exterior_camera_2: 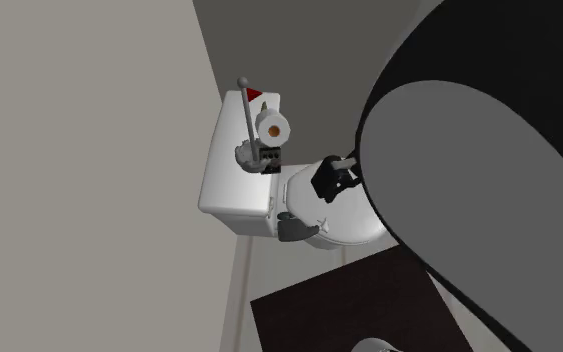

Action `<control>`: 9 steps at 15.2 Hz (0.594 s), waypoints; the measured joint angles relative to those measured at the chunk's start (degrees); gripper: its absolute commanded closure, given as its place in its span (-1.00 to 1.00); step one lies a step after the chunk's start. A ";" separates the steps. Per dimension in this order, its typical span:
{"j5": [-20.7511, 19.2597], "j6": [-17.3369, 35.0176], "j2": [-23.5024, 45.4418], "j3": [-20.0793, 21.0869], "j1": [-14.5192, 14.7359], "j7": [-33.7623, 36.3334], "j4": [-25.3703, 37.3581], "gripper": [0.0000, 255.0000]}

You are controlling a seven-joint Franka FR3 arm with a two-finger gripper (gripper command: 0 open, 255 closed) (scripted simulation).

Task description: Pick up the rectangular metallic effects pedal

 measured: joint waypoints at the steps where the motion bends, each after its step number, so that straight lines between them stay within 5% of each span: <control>1: 0.00 0.00 0.00 0.00 0.00 0.00 0.00 -1.00; 9: 3.85 12.91 12.21 1.94 -0.46 6.32 -0.53 -1.00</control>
